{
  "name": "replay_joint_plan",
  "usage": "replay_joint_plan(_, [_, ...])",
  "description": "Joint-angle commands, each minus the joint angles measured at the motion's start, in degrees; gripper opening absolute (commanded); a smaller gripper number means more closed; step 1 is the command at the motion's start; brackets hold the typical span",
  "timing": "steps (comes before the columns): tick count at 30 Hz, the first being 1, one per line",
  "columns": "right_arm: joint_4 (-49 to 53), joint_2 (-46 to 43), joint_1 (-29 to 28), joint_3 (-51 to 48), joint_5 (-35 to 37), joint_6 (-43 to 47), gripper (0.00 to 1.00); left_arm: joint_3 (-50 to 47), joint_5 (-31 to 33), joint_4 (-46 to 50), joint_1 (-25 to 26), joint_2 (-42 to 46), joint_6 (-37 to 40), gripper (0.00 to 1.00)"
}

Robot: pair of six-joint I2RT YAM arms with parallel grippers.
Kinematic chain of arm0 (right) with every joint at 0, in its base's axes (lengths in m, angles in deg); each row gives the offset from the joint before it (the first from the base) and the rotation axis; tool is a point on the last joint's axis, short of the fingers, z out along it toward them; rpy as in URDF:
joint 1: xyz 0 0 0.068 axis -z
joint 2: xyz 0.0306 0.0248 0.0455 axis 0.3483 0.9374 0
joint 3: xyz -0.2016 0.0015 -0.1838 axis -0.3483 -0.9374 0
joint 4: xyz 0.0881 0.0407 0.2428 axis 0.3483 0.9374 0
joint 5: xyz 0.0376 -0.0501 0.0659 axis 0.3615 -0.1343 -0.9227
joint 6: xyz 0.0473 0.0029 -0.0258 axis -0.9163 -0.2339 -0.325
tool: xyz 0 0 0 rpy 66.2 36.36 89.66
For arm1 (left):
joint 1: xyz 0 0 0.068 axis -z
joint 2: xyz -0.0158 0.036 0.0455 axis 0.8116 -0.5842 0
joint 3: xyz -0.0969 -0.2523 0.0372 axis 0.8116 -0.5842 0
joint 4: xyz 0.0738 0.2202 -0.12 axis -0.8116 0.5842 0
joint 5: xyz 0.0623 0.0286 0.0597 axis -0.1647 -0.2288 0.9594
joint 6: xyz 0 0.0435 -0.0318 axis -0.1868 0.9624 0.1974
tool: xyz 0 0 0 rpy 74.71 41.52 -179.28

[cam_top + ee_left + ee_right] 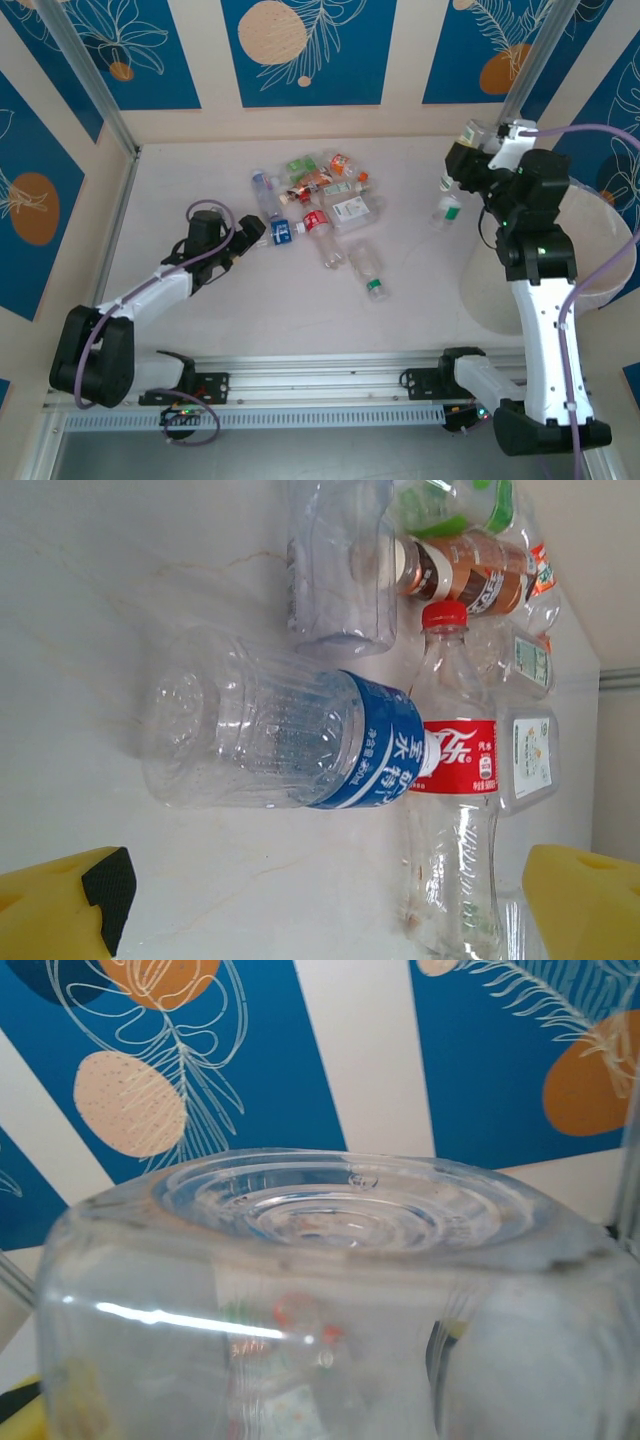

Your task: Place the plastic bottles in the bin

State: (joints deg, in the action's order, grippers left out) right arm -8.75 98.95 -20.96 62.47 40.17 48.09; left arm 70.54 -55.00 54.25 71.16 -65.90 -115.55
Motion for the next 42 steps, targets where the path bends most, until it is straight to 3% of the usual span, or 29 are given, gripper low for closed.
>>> replay_joint_plan(1, [6.8, -2.4, 2.2, 2.1, -0.6, 2.4, 0.35, 2.3, -2.8, -1.4, -0.7, -1.4, 1.8, 1.0])
replay_joint_plan(5, [8.1, -4.8, 3.9, 3.0, 1.1, 3.8, 0.35, 2.5, -2.5, -1.3, -0.7, -1.8, 1.4, 1.0])
replay_joint_plan(15, [8.8, -6.7, 7.1, 7.1, 23.6, 10.1, 0.33, 3.5, -2.5, -1.2, -0.7, -3.8, 0.8, 1.0])
replay_joint_plan(20, [4.8, -6.7, 10.9, 4.2, 34.6, 13.1, 0.34, 4.2, -3.9, -2.0, -0.6, -5.1, 0.2, 1.0])
replay_joint_plan(29, [-1.7, -5.1, 21.0, -1.4, 25.2, 8.7, 0.36, 4.1, -3.6, -1.9, -0.6, -5.2, 0.3, 1.0])
replay_joint_plan(33, [-2.6, -4.8, 25.0, -5.9, 15.7, 5.0, 0.4, 3.9, -3.5, -1.2, -0.6, -4.9, 0.7, 1.0])
replay_joint_plan(38, [-2.6, -5.3, 26.9, -10.5, 7.7, 2.7, 0.51, 4.3, -2.9, -0.5, -0.7, -5.0, 1.2, 1.0])
replay_joint_plan(42, [-1.3, -5.3, 27.0, -13.3, 2.5, 1.6, 0.74, 4.8, -3.3, -0.5, -0.7, -5.7, 1.2, 1.0])
